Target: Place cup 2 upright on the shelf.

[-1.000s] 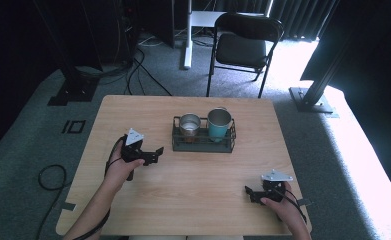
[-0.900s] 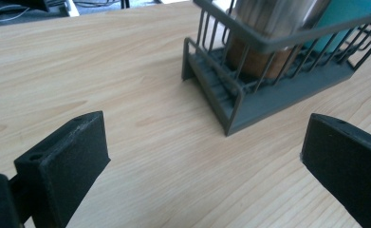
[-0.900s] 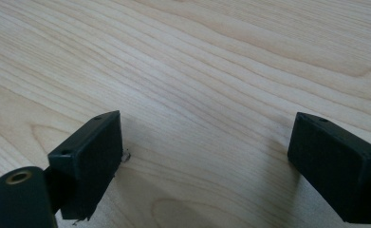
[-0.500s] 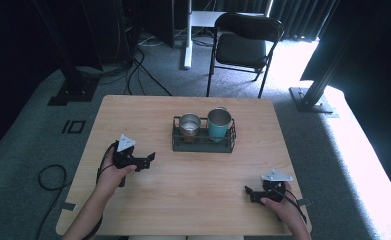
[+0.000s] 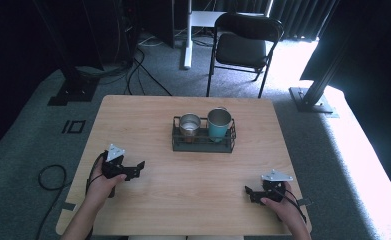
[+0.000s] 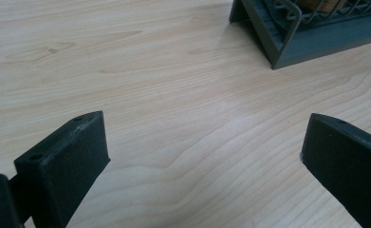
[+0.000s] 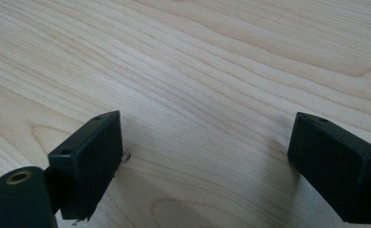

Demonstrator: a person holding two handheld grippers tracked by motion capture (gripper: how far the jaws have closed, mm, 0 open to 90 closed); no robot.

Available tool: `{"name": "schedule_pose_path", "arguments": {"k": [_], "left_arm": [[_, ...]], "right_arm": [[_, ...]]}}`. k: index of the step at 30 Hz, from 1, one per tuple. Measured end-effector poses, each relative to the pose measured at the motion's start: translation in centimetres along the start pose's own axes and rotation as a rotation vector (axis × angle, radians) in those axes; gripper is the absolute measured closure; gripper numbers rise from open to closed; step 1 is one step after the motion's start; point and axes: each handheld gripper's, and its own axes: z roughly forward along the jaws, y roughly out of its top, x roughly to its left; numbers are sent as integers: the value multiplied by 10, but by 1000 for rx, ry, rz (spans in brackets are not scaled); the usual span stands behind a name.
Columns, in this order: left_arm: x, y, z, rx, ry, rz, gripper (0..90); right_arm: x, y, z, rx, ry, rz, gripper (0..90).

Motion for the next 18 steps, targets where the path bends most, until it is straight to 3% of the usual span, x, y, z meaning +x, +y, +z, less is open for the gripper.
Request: {"name": "schedule_pose_path", "arguments": {"k": [9,18], "left_arm": [[4,-16,-13,19,45,9,25],[11,-34,-26,19,46,-44,25]], "right_arm": [[0,0,0,0,0,-1,107],[0,0,0,-1,0,-1,107]]}}
